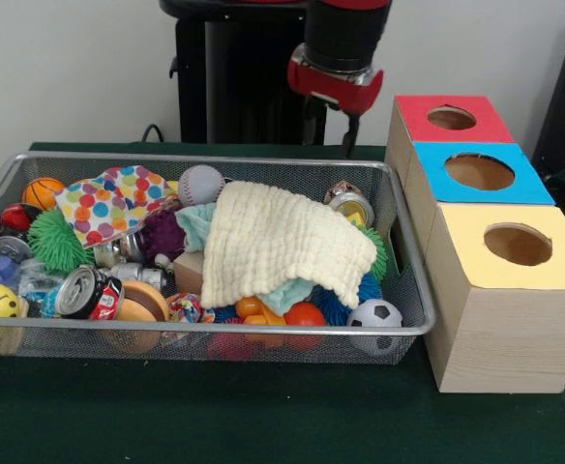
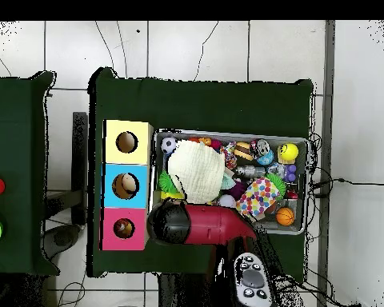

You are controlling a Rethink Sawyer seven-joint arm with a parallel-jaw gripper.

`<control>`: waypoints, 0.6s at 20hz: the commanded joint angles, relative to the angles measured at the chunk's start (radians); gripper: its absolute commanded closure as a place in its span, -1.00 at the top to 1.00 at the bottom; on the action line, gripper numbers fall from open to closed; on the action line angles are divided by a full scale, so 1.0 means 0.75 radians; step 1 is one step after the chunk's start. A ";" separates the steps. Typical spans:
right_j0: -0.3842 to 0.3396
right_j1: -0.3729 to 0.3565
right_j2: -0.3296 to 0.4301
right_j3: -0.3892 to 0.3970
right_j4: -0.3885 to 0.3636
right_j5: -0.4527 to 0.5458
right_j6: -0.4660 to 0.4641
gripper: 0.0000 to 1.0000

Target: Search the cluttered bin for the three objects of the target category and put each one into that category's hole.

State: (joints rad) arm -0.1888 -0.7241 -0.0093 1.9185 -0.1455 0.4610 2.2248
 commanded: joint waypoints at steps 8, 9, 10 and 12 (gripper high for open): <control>-0.335 0.304 0.338 -0.289 -0.404 -0.146 -0.315 1.00; -0.349 0.310 0.354 -0.298 -0.421 -0.137 -0.316 1.00; -0.355 0.308 0.359 -0.304 -0.431 -0.121 -0.306 1.00; -0.371 0.312 0.378 -0.317 -0.462 -0.103 -0.308 1.00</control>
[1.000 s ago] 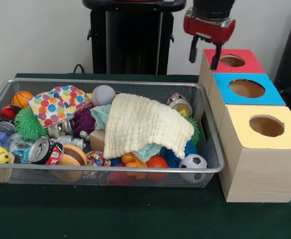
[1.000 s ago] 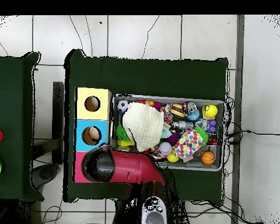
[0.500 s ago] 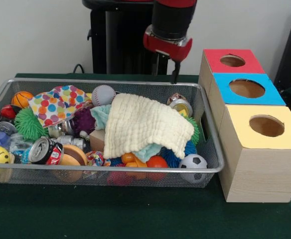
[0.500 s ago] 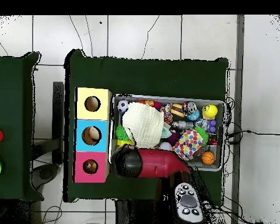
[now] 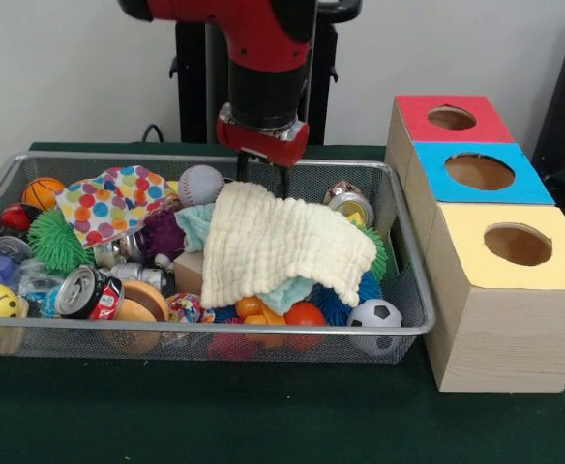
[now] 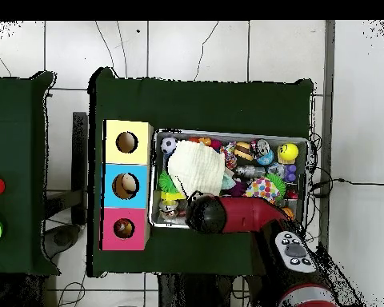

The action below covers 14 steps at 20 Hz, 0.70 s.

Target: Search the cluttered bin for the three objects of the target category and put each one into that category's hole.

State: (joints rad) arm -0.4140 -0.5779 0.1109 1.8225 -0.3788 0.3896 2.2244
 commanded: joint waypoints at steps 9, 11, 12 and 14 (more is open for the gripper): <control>-0.097 0.148 0.259 -0.234 -0.245 0.025 -0.262 1.00; -0.103 0.153 0.271 -0.245 -0.252 0.036 -0.260 1.00; -0.107 0.153 0.279 -0.248 -0.252 0.046 -0.262 1.00; -0.113 0.148 0.289 -0.252 -0.256 0.065 -0.266 1.00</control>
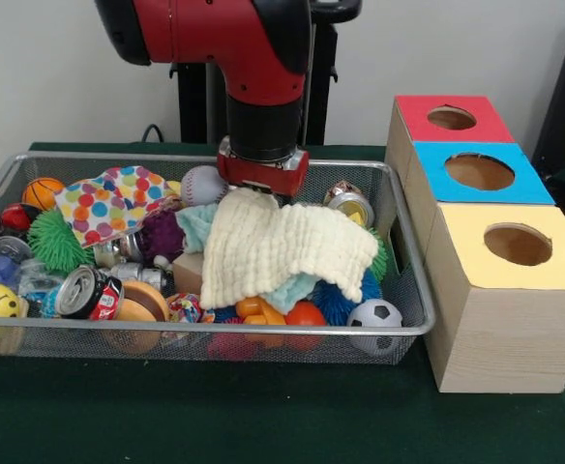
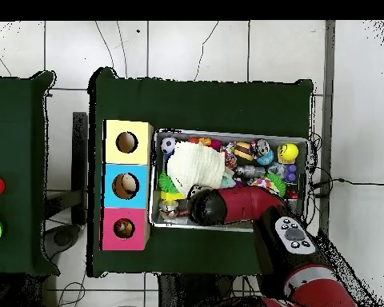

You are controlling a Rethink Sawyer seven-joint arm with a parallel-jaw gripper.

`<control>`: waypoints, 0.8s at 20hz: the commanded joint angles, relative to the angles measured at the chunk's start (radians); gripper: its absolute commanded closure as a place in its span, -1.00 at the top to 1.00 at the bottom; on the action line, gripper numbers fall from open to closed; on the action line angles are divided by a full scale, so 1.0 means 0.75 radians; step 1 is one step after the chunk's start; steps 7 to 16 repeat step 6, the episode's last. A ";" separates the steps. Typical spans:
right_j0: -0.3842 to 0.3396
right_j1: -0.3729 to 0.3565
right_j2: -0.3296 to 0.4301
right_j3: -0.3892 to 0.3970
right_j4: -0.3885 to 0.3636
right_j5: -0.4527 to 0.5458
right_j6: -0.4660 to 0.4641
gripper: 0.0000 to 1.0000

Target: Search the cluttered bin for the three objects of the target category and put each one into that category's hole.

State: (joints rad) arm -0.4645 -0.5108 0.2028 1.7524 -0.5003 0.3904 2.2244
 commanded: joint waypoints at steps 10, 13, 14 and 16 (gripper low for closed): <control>-0.048 0.066 0.181 -0.166 -0.118 0.073 -0.251 1.00; -0.048 0.066 0.181 -0.166 -0.118 0.073 -0.251 1.00; -0.048 0.066 0.181 -0.166 -0.118 0.073 -0.251 1.00; -0.048 0.066 0.181 -0.166 -0.118 0.073 -0.251 1.00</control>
